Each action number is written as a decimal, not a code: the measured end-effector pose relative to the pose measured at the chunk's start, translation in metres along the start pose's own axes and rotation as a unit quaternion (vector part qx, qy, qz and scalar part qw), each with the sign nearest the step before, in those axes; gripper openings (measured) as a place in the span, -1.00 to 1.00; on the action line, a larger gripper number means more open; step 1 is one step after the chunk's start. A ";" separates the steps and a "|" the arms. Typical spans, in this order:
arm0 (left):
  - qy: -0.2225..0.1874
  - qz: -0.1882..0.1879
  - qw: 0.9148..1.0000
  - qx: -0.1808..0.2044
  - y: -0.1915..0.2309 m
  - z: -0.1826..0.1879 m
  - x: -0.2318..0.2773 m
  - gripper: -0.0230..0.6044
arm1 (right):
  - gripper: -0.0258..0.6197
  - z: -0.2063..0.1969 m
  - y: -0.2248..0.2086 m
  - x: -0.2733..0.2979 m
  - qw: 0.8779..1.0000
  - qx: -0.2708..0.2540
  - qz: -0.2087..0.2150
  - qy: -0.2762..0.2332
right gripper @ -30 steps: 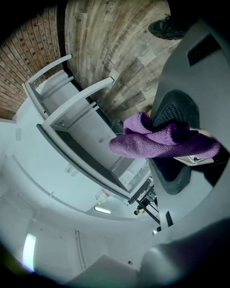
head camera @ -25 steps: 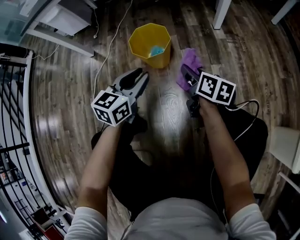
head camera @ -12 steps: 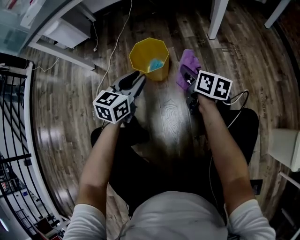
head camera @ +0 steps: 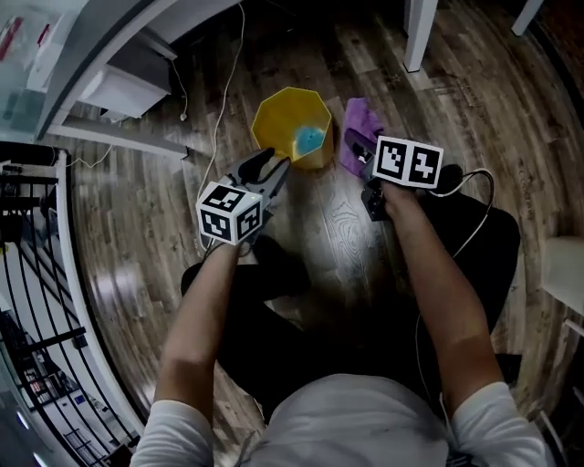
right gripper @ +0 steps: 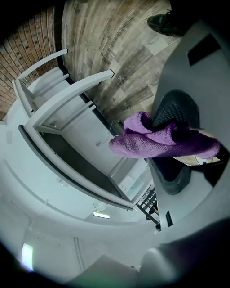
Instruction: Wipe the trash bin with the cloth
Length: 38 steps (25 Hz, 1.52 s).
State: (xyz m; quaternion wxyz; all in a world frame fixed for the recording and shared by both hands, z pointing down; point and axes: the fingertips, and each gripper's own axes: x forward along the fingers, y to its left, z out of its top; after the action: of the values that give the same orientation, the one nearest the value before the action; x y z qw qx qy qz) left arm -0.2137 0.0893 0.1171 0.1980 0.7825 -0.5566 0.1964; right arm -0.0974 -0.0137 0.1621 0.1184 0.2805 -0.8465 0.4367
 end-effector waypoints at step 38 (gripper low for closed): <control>0.305 -0.086 0.942 0.109 0.005 -0.155 0.122 -0.87 | -0.40 -0.074 -0.070 0.080 0.994 0.056 0.010 0.097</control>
State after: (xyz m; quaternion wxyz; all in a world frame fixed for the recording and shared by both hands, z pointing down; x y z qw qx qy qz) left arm -0.1946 0.0733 0.3122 0.2881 0.7471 -0.3752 0.4670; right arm -0.1252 -0.0158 0.2884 0.1797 0.2341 -0.8080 0.5100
